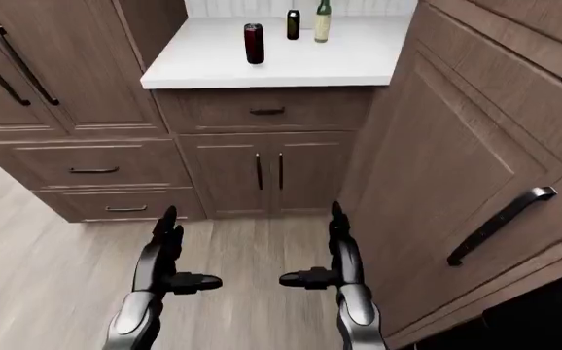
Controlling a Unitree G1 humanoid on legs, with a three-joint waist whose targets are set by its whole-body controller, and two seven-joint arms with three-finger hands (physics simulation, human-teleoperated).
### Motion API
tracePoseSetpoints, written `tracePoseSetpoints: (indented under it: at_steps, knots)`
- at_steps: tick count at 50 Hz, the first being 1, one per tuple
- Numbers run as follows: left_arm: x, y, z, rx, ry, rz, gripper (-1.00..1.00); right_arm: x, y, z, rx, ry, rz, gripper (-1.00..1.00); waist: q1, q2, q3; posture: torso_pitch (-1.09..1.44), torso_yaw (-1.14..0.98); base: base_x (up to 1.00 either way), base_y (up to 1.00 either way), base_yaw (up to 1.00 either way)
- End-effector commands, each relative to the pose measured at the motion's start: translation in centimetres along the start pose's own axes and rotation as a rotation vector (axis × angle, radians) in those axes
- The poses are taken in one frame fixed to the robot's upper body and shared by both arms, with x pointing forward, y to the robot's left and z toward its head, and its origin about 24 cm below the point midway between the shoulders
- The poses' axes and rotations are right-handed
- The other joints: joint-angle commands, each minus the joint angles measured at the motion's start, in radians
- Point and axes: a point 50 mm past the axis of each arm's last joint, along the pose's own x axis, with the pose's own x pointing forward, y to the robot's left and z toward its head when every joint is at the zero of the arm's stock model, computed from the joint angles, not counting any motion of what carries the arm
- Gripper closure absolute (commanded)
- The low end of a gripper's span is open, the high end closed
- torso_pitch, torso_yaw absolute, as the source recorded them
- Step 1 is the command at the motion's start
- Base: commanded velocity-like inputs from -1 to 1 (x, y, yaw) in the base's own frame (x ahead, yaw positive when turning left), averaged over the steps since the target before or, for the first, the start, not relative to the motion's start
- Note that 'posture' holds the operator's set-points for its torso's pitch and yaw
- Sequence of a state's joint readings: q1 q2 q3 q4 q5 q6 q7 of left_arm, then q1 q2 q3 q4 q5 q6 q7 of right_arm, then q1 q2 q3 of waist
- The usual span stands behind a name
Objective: Move the drinks to the dining counter.
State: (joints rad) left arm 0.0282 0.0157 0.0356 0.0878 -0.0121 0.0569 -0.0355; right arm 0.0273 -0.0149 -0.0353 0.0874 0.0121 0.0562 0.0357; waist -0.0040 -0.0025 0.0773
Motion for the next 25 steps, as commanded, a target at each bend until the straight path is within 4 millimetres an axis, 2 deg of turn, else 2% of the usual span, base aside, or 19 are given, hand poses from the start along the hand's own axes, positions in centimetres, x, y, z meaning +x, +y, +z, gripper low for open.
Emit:
tracePoseSetpoints:
  at_steps: [1, 2, 3, 4, 5, 7, 8, 13, 15, 19, 22, 25]
  knots:
    - [-0.4, -0.3, 4.0, -0.005, -0.179, -0.036, -1.0, -0.2, 0.7, 3.6, -0.009, -0.156, 0.03, -1.0, -0.002, -0.008, -0.001, 0.0, 0.0, 0.0, 0.0, 0.0]
    - [-0.6, -0.3, 4.2, -0.007, -0.181, -0.041, -1.0, -0.3, 0.8, 3.7, -0.009, -0.157, 0.032, -1.0, 0.003, -0.007, -0.039, 0.0, 0.0, 0.0, 0.0, 0.0]
    - [-0.5, -0.2, 4.4, 0.001, -0.184, -0.036, -1.0, -0.2, 0.7, 3.6, -0.009, -0.158, 0.032, -1.0, 0.009, -0.001, -0.063, 0.0, 0.0, 0.0, 0.0, 0.0]
    - [-0.5, 0.1, 4.8, -0.006, -0.19, -0.031, -1.0, 0.0, 0.7, 3.4, -0.006, -0.157, 0.031, -1.0, 0.009, -0.001, -0.05, 0.0, 0.0, 0.0, 0.0, 0.0]
    - [-0.3, 0.3, 4.9, -0.005, -0.192, -0.025, -1.0, -0.1, 0.8, 3.3, -0.006, -0.156, 0.033, -1.0, 0.006, -0.006, -0.019, 0.0, 0.0, 0.0, 0.0, 0.0]
    - [-0.6, 0.1, 5.4, 0.003, -0.203, -0.032, -1.0, 0.1, 0.8, 3.3, -0.007, -0.156, 0.034, -1.0, 0.007, -0.006, -0.07, 0.0, 0.0, 0.0, 0.0, 0.0]
    - [-0.5, 0.0, 5.6, 0.005, -0.206, -0.032, -1.0, 0.1, 0.9, 3.4, -0.006, -0.157, 0.034, -1.0, 0.007, -0.006, -0.076, 0.0, 0.0, 0.0, 0.0, 0.0]
    - [-0.9, -0.1, 6.3, 0.01, -0.215, -0.034, -1.0, 0.0, 0.9, 4.2, -0.003, -0.169, 0.04, -1.0, 0.01, -0.002, -0.078, 0.0, 0.0, 0.0, 0.0, 0.0]
    - [-1.0, -0.2, 7.0, 0.018, -0.22, -0.04, -1.0, 0.1, 0.8, 5.2, -0.003, -0.184, 0.037, -1.0, 0.01, -0.001, -0.081, 0.0, 0.0, 0.0, 0.0, 0.0]
    - [-1.0, -0.3, 9.9, 0.03, -0.251, -0.055, -1.0, 0.1, 0.3, 7.7, -0.002, -0.219, 0.026, -1.0, 0.01, -0.002, -0.087, 0.0, 0.0, 0.0, 0.0, 0.0]
    - [-1.1, -0.1, 11.9, 0.034, -0.276, -0.052, -1.0, 0.4, 0.1, 8.8, -0.003, -0.234, 0.024, -1.0, 0.009, -0.003, -0.09, 0.0, 0.0, 0.0, 0.0, 0.0]
    - [-1.0, 0.0, 14.2, 0.041, -0.301, -0.055, -1.0, 0.0, -0.3, 11.5, 0.023, -0.263, 0.015, -1.0, 0.009, -0.004, -0.094, 0.0, 0.0, 0.0, 0.0, 0.0]
